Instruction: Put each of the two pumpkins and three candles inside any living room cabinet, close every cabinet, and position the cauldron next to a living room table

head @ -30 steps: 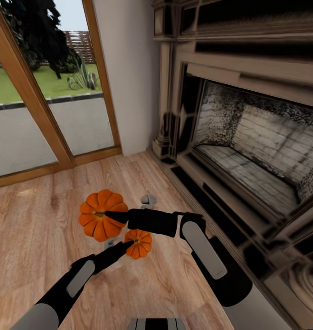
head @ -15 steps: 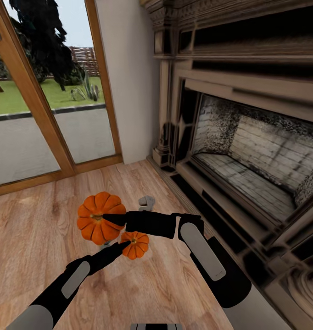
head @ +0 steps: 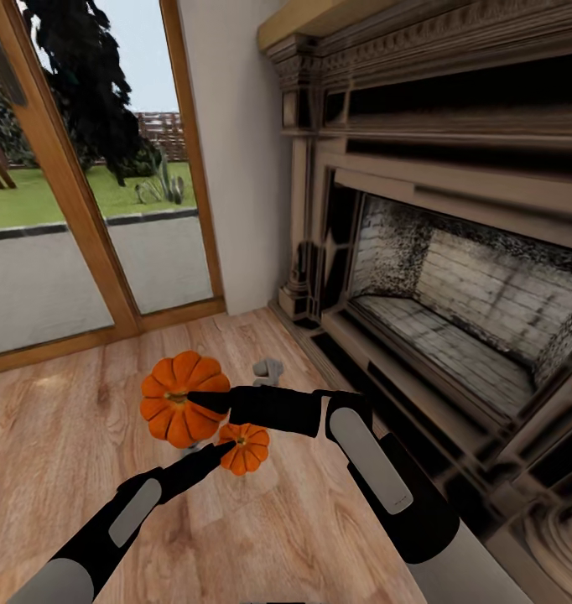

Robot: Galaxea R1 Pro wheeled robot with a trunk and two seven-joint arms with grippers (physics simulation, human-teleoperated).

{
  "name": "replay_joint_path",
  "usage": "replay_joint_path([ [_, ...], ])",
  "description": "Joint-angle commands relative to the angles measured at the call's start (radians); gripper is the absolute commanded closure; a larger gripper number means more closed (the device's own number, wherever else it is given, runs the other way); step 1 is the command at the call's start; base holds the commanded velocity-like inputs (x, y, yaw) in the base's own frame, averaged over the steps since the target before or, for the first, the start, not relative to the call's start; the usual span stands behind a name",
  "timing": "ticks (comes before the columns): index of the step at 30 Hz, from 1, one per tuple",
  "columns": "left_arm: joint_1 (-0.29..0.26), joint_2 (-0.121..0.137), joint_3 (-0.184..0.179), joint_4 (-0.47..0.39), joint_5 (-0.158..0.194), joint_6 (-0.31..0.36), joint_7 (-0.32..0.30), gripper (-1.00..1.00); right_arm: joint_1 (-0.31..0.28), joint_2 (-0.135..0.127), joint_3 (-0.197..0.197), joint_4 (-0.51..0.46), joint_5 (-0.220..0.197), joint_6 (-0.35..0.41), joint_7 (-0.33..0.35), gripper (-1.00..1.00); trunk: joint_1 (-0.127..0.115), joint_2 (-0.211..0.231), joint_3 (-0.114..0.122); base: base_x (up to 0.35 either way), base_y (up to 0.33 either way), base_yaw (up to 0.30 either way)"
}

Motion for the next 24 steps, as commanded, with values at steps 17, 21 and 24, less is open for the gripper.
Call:
replay_joint_path([
  [17,0.000,0.001,0.003,0.000,0.010,0.004,0.002,1.00,0.000,0.000,-0.002,0.006,0.006,-0.002,0.002,1.00,-0.002,0.001,0.019,0.096,0.000,0.031],
  [21,0.000,0.001,0.004,0.000,0.009,0.004,0.002,1.00,0.000,0.000,-0.001,0.008,0.005,-0.007,0.002,1.00,-0.002,0.001,0.019,0.015,0.000,0.232],
  [24,0.000,0.001,0.004,0.000,0.009,0.003,0.002,1.00,0.000,0.000,-0.001,0.008,0.005,-0.008,0.002,1.00,-0.002,0.001,0.019,-0.173,0.000,0.255],
])
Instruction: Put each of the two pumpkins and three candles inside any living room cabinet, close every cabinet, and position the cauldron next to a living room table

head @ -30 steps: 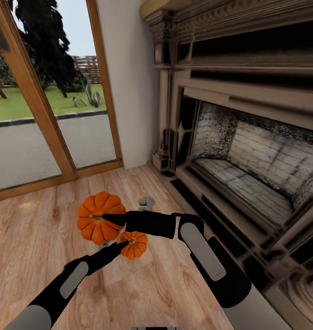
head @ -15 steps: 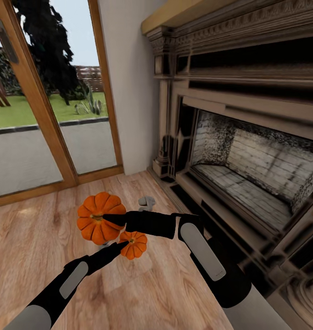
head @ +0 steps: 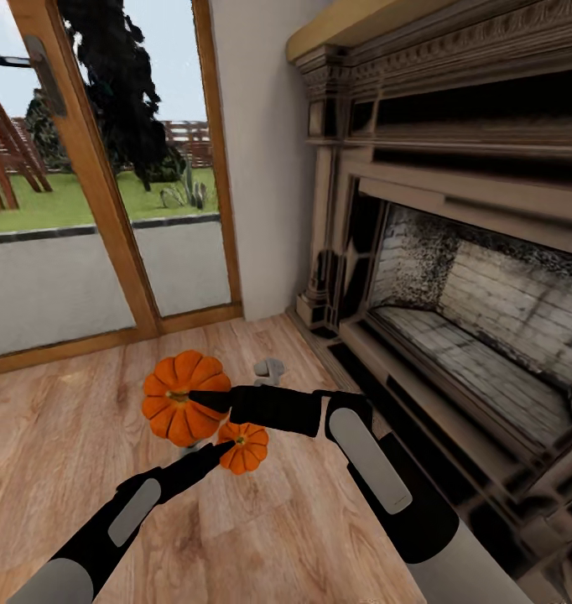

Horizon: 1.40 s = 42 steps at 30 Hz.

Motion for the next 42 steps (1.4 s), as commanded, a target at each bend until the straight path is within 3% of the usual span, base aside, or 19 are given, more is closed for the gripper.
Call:
replay_joint_path([
  [1,-0.001,0.001,-0.003,0.000,0.010,0.004,0.001,1.00,-0.001,0.000,-0.001,-0.001,0.003,0.004,0.003,1.00,-0.001,0.000,-0.001,-0.277,0.000,0.264],
  [8,-0.001,0.001,-0.003,0.000,0.010,0.003,0.001,1.00,0.000,0.000,-0.001,-0.001,0.003,0.004,0.003,1.00,-0.001,0.000,-0.001,-0.326,0.000,0.245],
  [24,0.000,0.001,-0.002,0.000,0.010,0.002,0.001,1.00,-0.001,0.000,-0.001,-0.007,0.003,0.004,0.004,1.00,-0.001,0.000,-0.001,-0.183,0.000,0.053],
  [33,-0.001,0.001,-0.002,0.000,0.010,0.002,0.001,1.00,0.000,0.000,-0.001,-0.007,0.003,0.005,0.005,1.00,-0.001,0.000,-0.001,-0.321,0.000,0.243],
  [42,0.001,0.016,-0.002,-0.001,0.016,0.002,0.000,1.00,-0.001,0.000,0.004,-0.007,0.003,0.005,0.005,1.00,-0.001,0.000,-0.001,-0.048,0.000,0.250],
])
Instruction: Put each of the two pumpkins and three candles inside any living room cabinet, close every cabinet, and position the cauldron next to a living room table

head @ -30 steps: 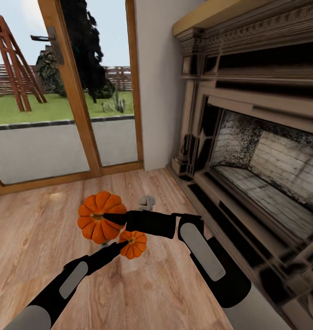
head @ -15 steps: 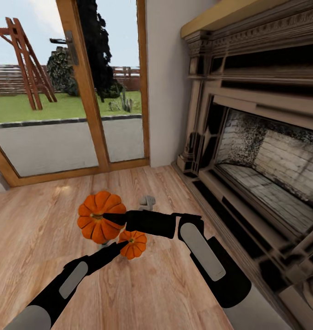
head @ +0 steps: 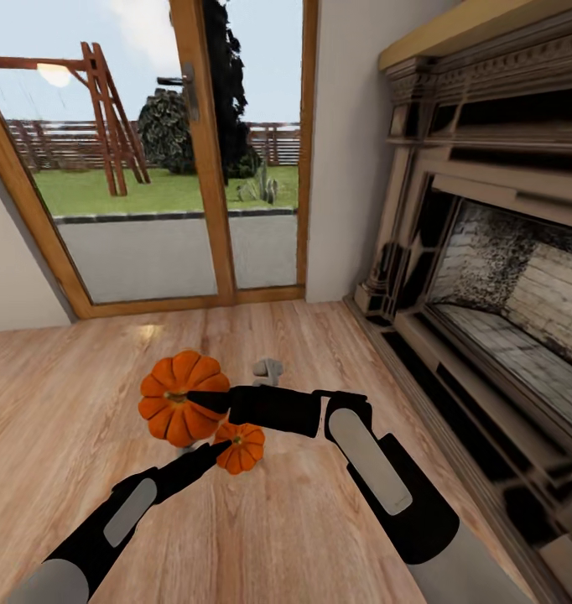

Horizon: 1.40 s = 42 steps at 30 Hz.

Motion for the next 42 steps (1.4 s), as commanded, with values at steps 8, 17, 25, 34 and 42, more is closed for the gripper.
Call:
replay_joint_path([
  [8,-0.001,0.006,-0.003,0.000,0.017,0.006,0.000,1.00,0.000,0.000,0.001,0.000,0.005,0.004,0.004,1.00,-0.003,0.001,0.026,0.000,0.000,0.013],
  [17,-0.001,0.006,-0.003,0.000,0.017,0.006,0.001,1.00,0.000,0.000,0.001,-0.001,0.005,0.004,0.003,1.00,-0.007,0.003,0.061,0.000,0.000,0.000],
  [25,-0.001,0.006,-0.003,0.000,0.017,0.006,0.001,1.00,-0.001,0.000,0.000,-0.003,0.005,0.004,0.002,1.00,-0.011,0.005,0.092,0.000,0.000,0.015],
  [34,-0.001,0.006,-0.003,0.000,0.017,0.005,0.000,1.00,0.000,0.000,0.001,-0.003,0.005,0.004,0.002,1.00,-0.015,0.007,0.127,0.000,0.000,0.248],
  [42,-0.001,0.006,-0.003,0.000,0.017,0.005,0.000,1.00,0.000,0.000,0.001,-0.003,0.005,0.004,0.002,1.00,-0.019,0.009,0.158,0.000,0.000,0.287],
])
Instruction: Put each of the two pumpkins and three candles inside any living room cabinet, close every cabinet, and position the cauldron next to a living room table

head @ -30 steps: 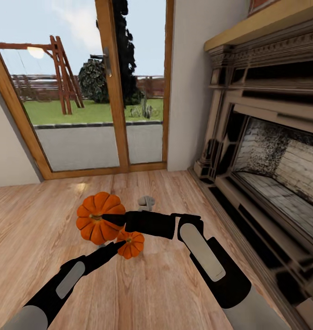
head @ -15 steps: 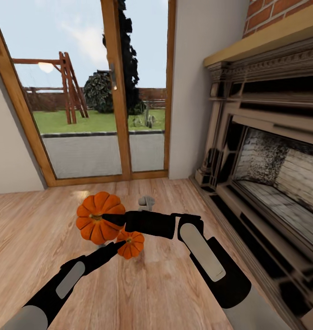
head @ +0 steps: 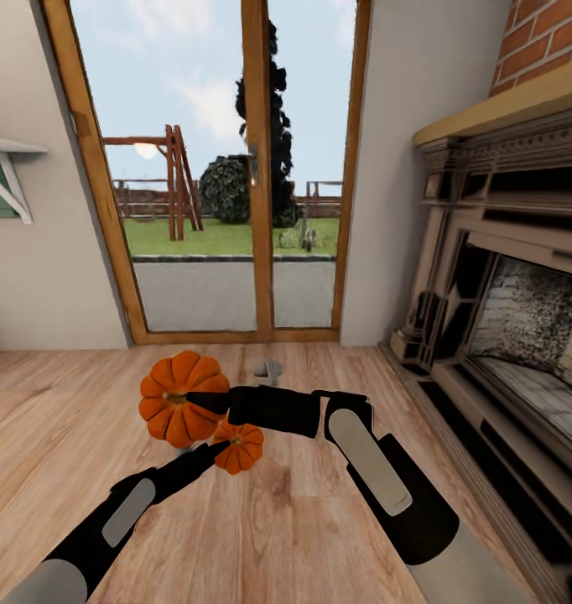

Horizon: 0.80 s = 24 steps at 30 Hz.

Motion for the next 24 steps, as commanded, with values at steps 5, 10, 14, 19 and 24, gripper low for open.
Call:
replay_joint_path([
  [5,-0.001,0.001,-0.003,0.000,0.010,0.003,0.001,1.00,-0.001,0.000,-0.001,0.000,0.002,0.004,0.003,1.00,-0.002,0.001,0.018,0.000,0.000,0.287],
  [10,-0.001,0.001,-0.003,0.000,0.010,0.003,0.001,1.00,0.000,0.000,-0.001,0.000,0.002,0.004,0.003,1.00,-0.005,0.002,0.038,0.000,0.000,0.287],
  [14,-0.001,0.001,-0.003,0.000,0.010,0.003,0.001,1.00,0.000,0.000,-0.001,0.001,0.002,0.004,0.003,1.00,-0.007,0.003,0.053,0.000,0.000,0.287],
  [19,-0.001,0.001,-0.003,0.000,0.010,0.003,0.001,1.00,0.000,0.000,-0.001,0.001,0.002,0.004,0.003,1.00,-0.009,0.004,0.073,0.000,0.000,0.287],
  [24,-0.001,0.001,-0.003,0.000,0.010,0.003,0.001,1.00,-0.001,0.000,-0.001,0.001,0.003,0.004,0.003,1.00,-0.011,0.005,0.091,0.000,0.000,0.206],
])
